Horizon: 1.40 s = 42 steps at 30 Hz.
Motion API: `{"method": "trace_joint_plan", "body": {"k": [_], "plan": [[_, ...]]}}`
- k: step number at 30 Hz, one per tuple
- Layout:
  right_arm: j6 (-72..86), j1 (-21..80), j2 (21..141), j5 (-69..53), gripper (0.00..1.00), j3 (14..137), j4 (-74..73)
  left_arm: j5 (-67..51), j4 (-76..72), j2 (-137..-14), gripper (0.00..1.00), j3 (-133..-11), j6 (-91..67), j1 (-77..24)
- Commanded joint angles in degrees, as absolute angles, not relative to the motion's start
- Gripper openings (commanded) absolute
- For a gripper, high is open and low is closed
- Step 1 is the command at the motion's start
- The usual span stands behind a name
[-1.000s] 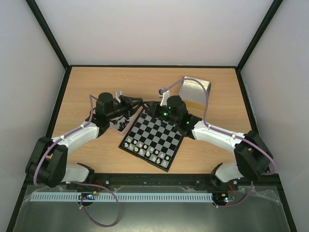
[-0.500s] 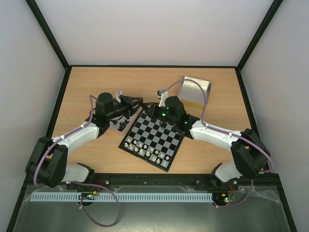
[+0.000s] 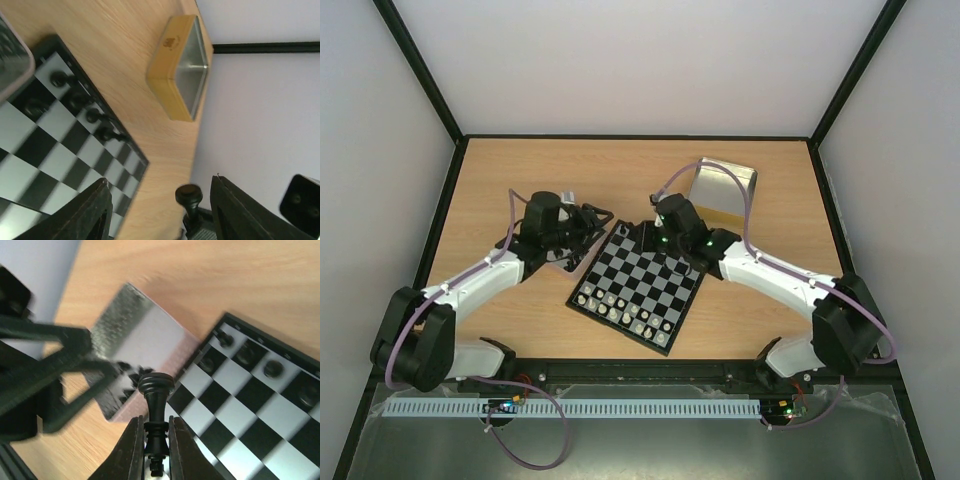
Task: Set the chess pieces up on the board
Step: Place the chess piece on the chessboard.
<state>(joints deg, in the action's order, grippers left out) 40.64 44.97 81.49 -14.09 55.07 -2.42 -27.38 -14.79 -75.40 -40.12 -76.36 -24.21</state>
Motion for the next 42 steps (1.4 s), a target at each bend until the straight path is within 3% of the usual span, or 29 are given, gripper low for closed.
{"method": "trace_joint_plan", "body": {"k": [1,10,22,29,42], "plan": [[36.61,44.73,80.15,-12.47,0.06,58.81,-27.35,-20.67,-0.68,-74.58,0.56,-44.99,-55.92,-24.43],[32.17,44.80,82.79,-13.67,0.08,63.04,-49.15,-14.36,9.74,-74.82,0.56,-51.20,-39.08,-24.35],[26.34,44.99,93.72,-13.60,0.08,68.79,-59.34,-15.07,12.96,-75.07,0.55,-53.16,-31.56,-24.08],[26.37,45.09,96.76,-13.52,0.26,71.00,-59.58,-14.68,13.03,-73.20,0.55,-52.84,-30.40,-23.67],[31.18,45.13,92.19,-9.58,0.37,65.31,-51.07,-15.53,12.81,-73.89,0.56,-52.46,-31.18,-23.47]]}}
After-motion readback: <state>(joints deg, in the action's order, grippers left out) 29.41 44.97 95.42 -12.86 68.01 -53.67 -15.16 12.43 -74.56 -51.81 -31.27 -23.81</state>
